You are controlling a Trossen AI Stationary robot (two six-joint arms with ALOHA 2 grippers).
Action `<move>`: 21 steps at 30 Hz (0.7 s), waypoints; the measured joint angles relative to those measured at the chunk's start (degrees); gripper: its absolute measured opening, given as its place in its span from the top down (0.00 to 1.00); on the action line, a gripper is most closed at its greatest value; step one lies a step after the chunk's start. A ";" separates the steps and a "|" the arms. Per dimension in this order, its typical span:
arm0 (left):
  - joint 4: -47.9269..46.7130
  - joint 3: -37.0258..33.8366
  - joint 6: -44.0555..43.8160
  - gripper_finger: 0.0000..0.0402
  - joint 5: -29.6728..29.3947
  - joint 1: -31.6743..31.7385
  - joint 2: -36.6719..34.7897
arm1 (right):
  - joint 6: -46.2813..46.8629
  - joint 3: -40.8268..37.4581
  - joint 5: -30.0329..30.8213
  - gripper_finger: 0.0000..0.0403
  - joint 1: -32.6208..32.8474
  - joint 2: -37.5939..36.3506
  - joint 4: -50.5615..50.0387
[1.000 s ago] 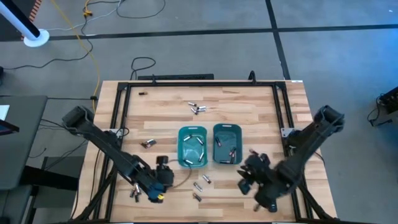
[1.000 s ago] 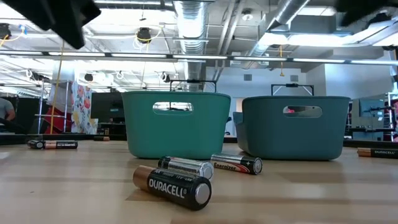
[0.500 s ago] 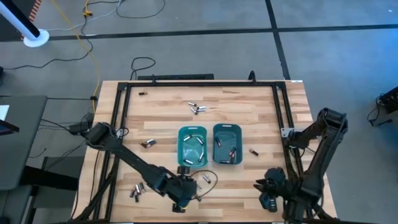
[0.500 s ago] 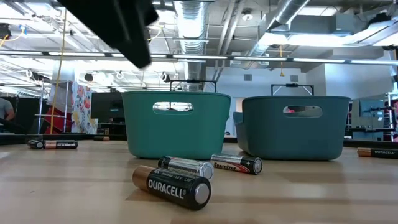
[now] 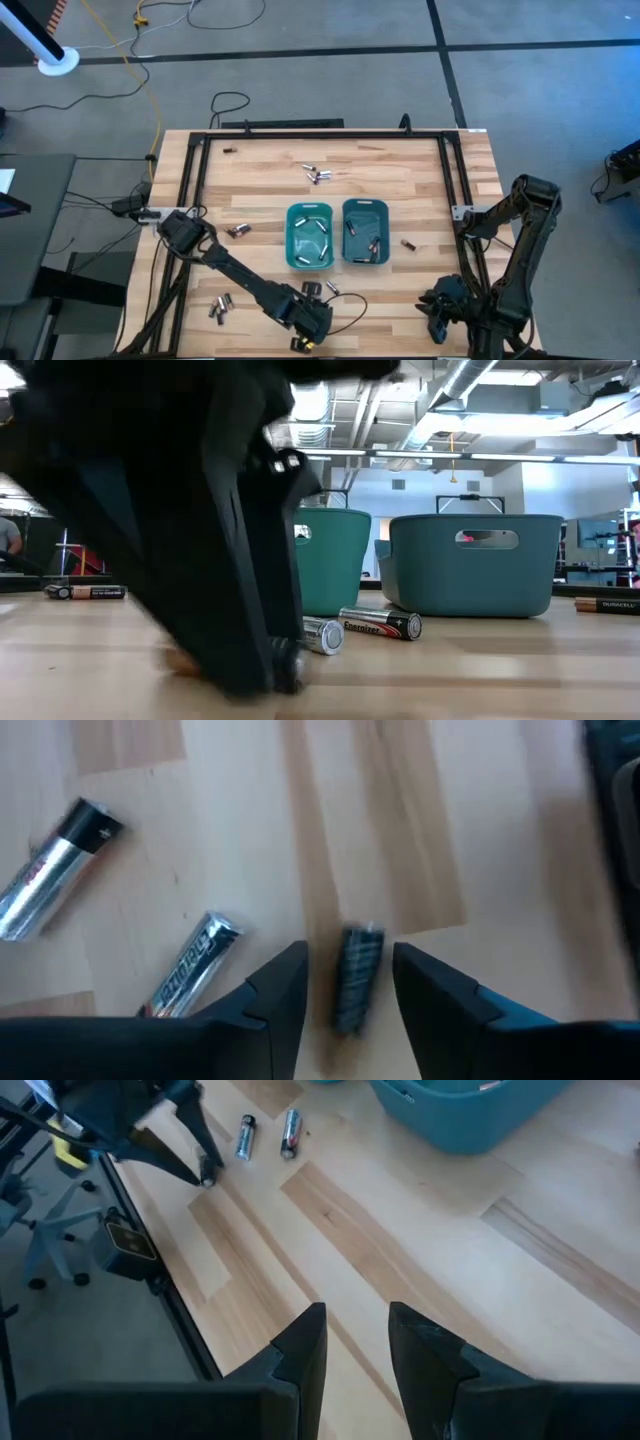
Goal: Sort batteries
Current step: Put the black battery into the blue bin
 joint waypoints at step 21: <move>-4.53 1.86 -3.29 0.90 0.43 -0.26 1.17 | -1.85 -0.02 -0.02 0.69 -0.03 0.00 -0.11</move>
